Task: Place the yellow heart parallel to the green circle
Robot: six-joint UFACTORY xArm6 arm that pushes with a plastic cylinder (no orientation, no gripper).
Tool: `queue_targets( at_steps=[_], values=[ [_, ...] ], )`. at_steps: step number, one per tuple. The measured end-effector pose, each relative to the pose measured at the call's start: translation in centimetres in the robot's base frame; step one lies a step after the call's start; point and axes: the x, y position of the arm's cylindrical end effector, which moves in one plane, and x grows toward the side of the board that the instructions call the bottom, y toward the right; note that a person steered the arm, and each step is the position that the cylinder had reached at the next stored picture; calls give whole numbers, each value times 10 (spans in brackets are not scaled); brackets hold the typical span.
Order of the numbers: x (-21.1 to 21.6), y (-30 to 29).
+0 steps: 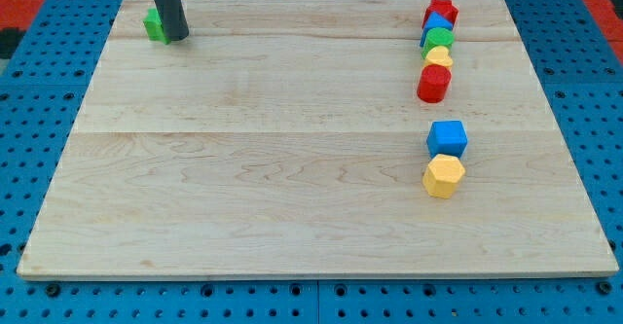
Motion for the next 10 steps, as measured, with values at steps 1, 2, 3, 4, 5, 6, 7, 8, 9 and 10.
queue_targets(
  at_steps=[1, 2, 3, 4, 5, 6, 7, 8, 9, 10],
  values=[
    [9, 61],
    [11, 121],
    [11, 183],
    [98, 210],
    [190, 225],
    [175, 309],
    [174, 375],
    [120, 423],
    [72, 394],
    [41, 340]
  ],
)
